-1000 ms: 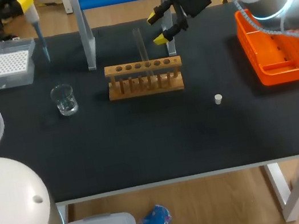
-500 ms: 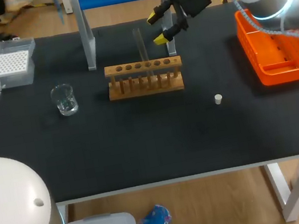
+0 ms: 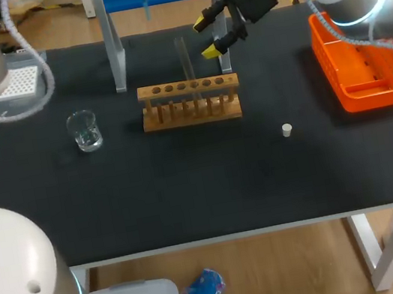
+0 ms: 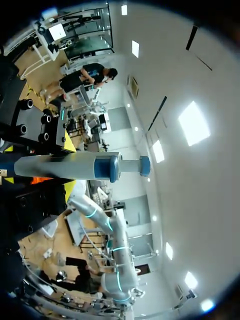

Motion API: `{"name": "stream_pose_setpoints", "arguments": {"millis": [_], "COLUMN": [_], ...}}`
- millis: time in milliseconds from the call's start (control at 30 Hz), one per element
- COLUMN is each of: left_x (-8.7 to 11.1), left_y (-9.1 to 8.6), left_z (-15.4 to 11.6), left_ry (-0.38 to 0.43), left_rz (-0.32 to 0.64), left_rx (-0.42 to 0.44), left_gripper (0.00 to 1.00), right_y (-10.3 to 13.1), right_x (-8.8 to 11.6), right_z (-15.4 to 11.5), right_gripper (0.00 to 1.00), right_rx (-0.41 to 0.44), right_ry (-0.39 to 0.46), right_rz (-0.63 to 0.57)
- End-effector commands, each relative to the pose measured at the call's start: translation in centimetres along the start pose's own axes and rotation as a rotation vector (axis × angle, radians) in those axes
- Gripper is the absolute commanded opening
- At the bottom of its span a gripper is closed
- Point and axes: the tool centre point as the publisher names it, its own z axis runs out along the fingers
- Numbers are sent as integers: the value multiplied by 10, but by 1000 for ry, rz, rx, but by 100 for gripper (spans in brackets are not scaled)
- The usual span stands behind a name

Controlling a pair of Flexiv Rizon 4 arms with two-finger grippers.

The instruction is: Invert the test tube, pick up the pipette, mount the tip to pipette, aspirate from beaker and dispense into the tube, eject the tip, return the pipette, and cap with the stopper.

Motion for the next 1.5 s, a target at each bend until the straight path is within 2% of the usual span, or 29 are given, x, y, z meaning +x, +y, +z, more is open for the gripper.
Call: {"name": "stream_pose_setpoints", "arguments": {"millis": [33,300,1100,1500], "left_x": [-9,-7,-7,-22], "left_y": [13,42,42,63], "left_z": [42,71,71,72], "left_ry": [79,118,118,111], "left_rz": [-12,-26,-26,-57], "left_rx": [12,13,13,-2], "left_gripper": [0,0,0,0], "right_y": [0,0,0,0], "right_x": [-1,-1,-1,-1], "right_z": [-1,-1,-1,-1], "right_gripper": [100,100,100,100], "right_rx": [1,1,1,1], "right_ry": [5,5,5,5], "right_rz": [0,0,0,0]}}
